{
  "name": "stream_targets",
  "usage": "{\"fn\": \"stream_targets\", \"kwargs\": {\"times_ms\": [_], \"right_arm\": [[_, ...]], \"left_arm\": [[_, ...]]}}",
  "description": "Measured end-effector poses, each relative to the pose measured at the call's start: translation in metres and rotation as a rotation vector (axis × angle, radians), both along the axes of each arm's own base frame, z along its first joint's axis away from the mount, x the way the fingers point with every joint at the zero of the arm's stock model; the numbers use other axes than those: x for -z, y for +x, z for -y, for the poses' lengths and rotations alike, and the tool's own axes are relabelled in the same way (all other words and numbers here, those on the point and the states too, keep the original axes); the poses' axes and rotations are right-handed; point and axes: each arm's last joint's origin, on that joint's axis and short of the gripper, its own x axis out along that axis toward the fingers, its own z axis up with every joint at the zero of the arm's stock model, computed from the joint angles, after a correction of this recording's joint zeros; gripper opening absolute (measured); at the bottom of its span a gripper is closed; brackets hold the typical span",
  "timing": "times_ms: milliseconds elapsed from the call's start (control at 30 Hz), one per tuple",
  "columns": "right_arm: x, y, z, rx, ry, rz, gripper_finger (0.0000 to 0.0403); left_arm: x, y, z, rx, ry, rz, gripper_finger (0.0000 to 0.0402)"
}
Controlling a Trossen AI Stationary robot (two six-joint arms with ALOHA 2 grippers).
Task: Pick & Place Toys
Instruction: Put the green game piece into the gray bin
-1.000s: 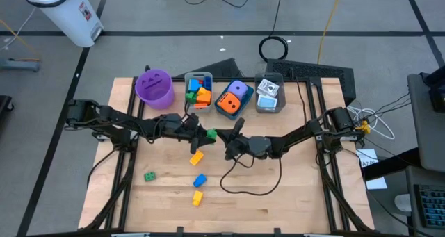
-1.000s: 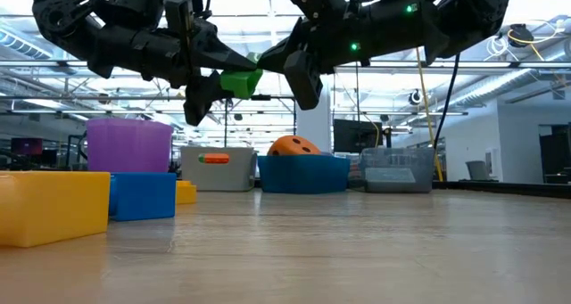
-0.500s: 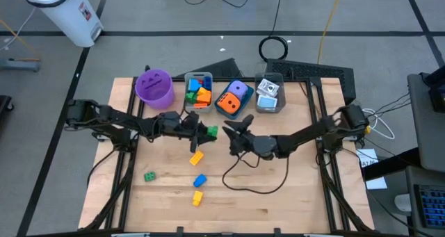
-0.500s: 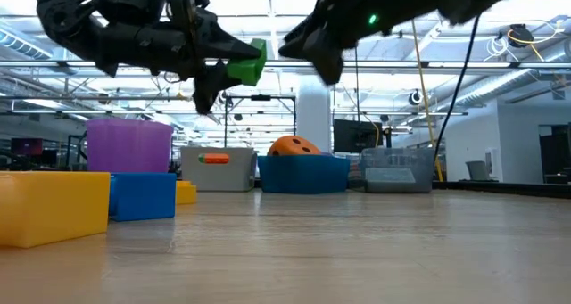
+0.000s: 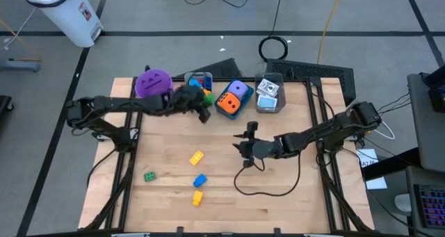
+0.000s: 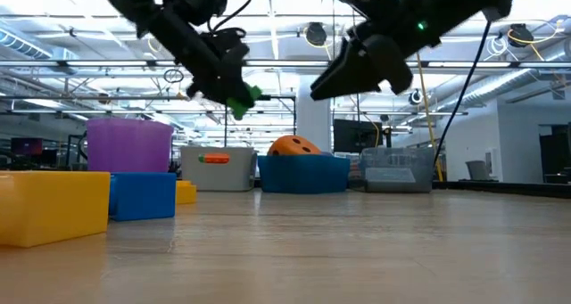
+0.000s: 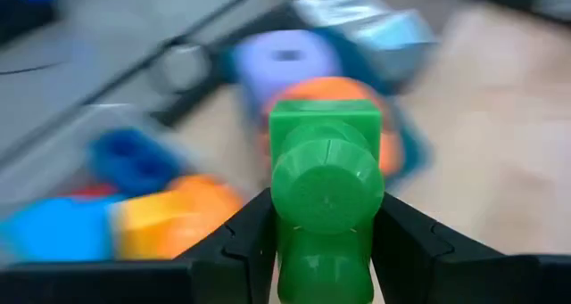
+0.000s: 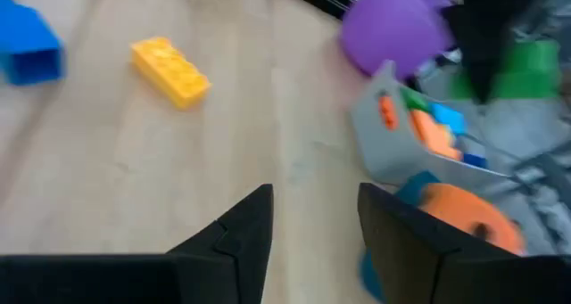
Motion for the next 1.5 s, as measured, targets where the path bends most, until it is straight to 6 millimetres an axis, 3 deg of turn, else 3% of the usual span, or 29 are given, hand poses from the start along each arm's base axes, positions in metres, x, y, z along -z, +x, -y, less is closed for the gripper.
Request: {"fn": "stream_targets", "kwargs": {"times_ms": [133,233,400,767,1033,1500], "right_arm": [[0.019,-0.01,0.004,-0.022,0.033,0.061,0.0156],[0.027,-0.018,0.01,-0.009,0.054,0.164,0.0157],[0.034,-0.027,0.019,0.01,0.073,0.261,0.0157],[0.036,-0.028,0.024,0.028,0.073,0.262,0.0157],[0.04,-0.029,0.025,0.031,0.07,0.224,0.0157],[0.041,-0.03,0.025,0.038,0.085,0.219,0.0157]], "left_arm": [[-0.021,-0.007,-0.027,-0.121,0.061,-0.081,0.0146],[-0.026,-0.01,-0.046,-0.172,0.068,-0.112,0.0146],[-0.013,-0.008,-0.073,-0.208,0.052,-0.189,0.0145],[0.015,0.011,-0.128,-0.335,-0.125,-0.249,0.0145],[0.034,0.014,-0.14,-0.381,-0.227,-0.248,0.0156],[0.03,0.004,-0.151,-0.359,-0.32,-0.186,0.0215]]}}
